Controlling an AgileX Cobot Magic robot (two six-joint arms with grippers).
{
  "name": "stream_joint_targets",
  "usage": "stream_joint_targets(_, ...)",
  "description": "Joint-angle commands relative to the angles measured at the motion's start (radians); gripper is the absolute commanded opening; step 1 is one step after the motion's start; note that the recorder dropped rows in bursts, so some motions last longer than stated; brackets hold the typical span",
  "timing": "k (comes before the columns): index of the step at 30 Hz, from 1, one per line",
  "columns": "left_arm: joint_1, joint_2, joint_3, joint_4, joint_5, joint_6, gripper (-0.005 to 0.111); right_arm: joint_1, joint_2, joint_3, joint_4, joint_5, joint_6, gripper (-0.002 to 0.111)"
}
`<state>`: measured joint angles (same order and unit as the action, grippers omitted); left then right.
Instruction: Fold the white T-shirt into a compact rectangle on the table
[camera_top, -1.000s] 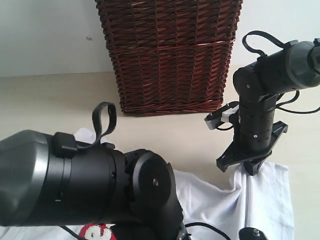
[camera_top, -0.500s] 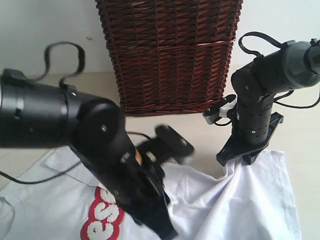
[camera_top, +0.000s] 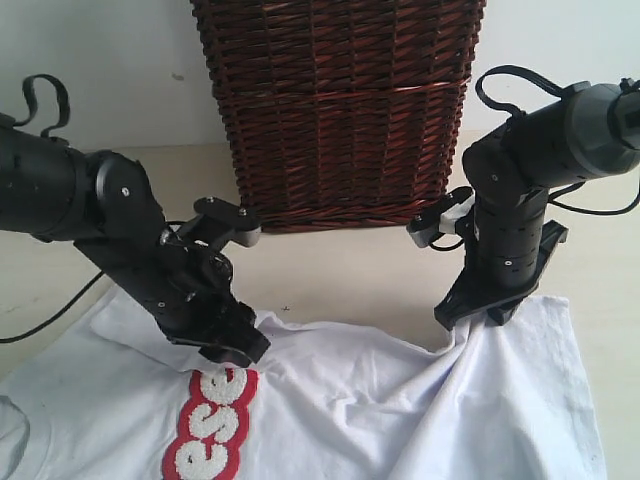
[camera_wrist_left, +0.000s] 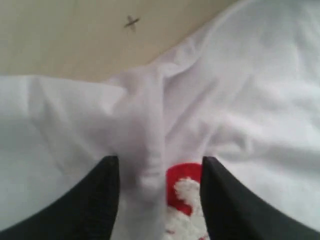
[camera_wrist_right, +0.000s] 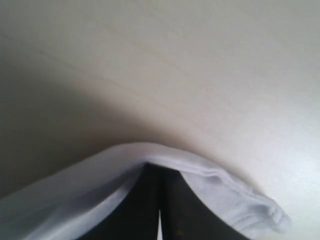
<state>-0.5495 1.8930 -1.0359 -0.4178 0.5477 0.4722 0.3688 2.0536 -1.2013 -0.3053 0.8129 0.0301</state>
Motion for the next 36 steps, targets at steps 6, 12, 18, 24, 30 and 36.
stream_joint_targets(6, 0.075, 0.033, 0.001, 0.224, -0.094, -0.222, 0.0, -0.005, 0.024, 0.004, 0.0, -0.036, 0.002, 0.0)
stream_joint_targets(12, 0.088, 0.03, -0.021, 0.218, -0.233, -0.221, 0.0, -0.005, 0.024, 0.004, 0.0, -0.036, 0.002, 0.0)
stream_joint_targets(18, 0.04, 0.026, -0.108, 0.23, -0.297, -0.127, 0.007, -0.005, 0.024, 0.004, 0.0, -0.038, 0.002, 0.0)
stream_joint_targets(24, 0.063, 0.024, -0.129, 0.257, -0.431, -0.082, 0.036, -0.005, 0.024, 0.004, 0.004, -0.036, 0.002, 0.0)
stream_joint_targets(30, 0.168, 0.004, -0.129, 0.257, -0.4, -0.122, 0.048, -0.005, 0.024, 0.004, 0.004, -0.036, 0.002, 0.0)
stream_joint_targets(36, 0.282, -0.041, -0.129, 0.259, -0.271, -0.155, 0.048, -0.005, 0.024, 0.004, 0.004, -0.036, 0.002, 0.0)
